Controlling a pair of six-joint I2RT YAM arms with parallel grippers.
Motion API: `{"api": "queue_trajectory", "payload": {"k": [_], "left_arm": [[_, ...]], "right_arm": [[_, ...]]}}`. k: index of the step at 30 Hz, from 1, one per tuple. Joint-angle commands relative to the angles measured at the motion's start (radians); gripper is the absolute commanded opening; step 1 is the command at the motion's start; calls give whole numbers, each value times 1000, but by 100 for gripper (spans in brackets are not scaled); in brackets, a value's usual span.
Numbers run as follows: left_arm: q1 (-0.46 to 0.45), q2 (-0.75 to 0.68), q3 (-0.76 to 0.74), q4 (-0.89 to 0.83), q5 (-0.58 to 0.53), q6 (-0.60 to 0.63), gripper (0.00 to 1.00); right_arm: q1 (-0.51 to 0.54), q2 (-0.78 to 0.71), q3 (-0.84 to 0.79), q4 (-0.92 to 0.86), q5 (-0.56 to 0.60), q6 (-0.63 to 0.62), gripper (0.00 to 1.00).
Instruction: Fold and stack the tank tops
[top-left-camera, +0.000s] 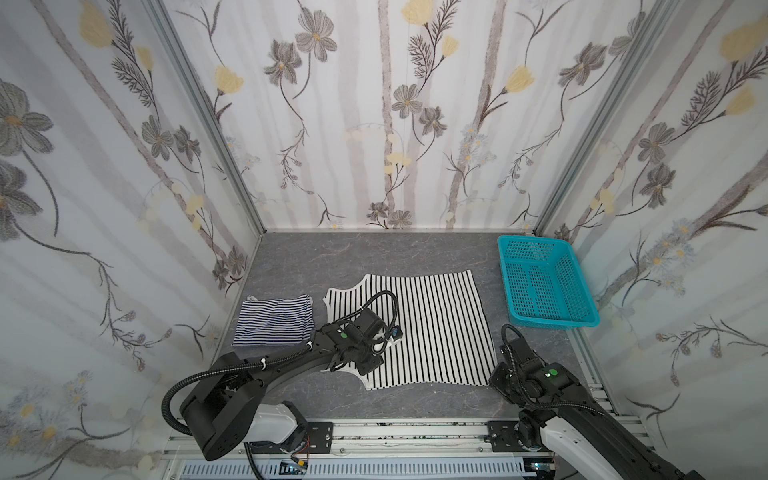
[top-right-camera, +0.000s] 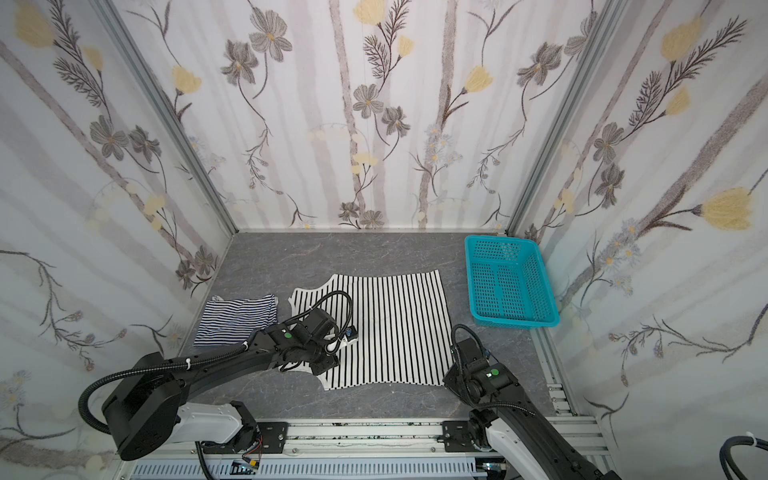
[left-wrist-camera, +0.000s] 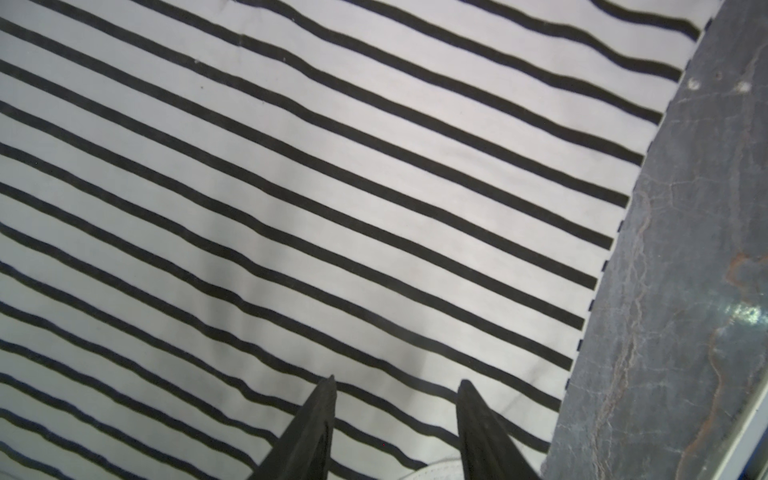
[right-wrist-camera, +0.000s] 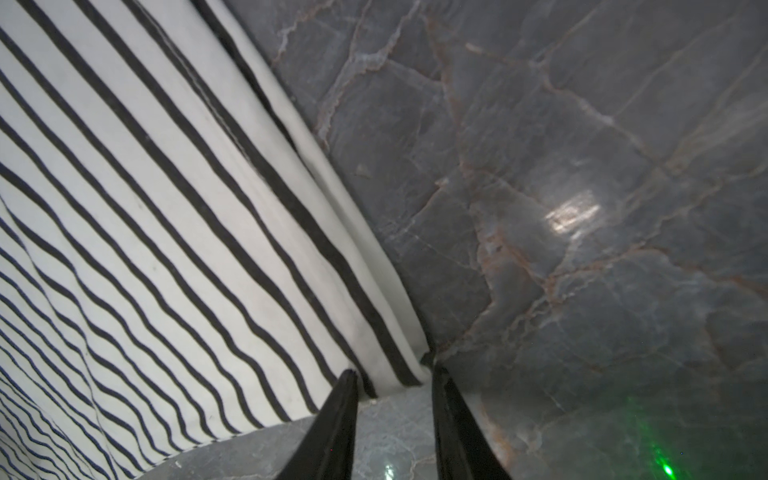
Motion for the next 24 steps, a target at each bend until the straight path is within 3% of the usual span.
{"api": "queue_trajectory", "payload": {"k": [1,10,19,22,24], "left_arm": [[0,1,-3,-1,-4,18,49],[0,8,-2,-3,-3,25,49],[1,16,9,-6,-3,37,49],[0,22,14,-7,15,33,50],[1,24,19,-13,31,27,50]], "right_arm": [[-4,9,6,21,36,27,33],[-11,28,19,23,53,18,30],[-16,113,30,61,60,-15,19],[-17,128,30,91,50,-24,12],[-16,142,40,99,43,-33,1]]}}
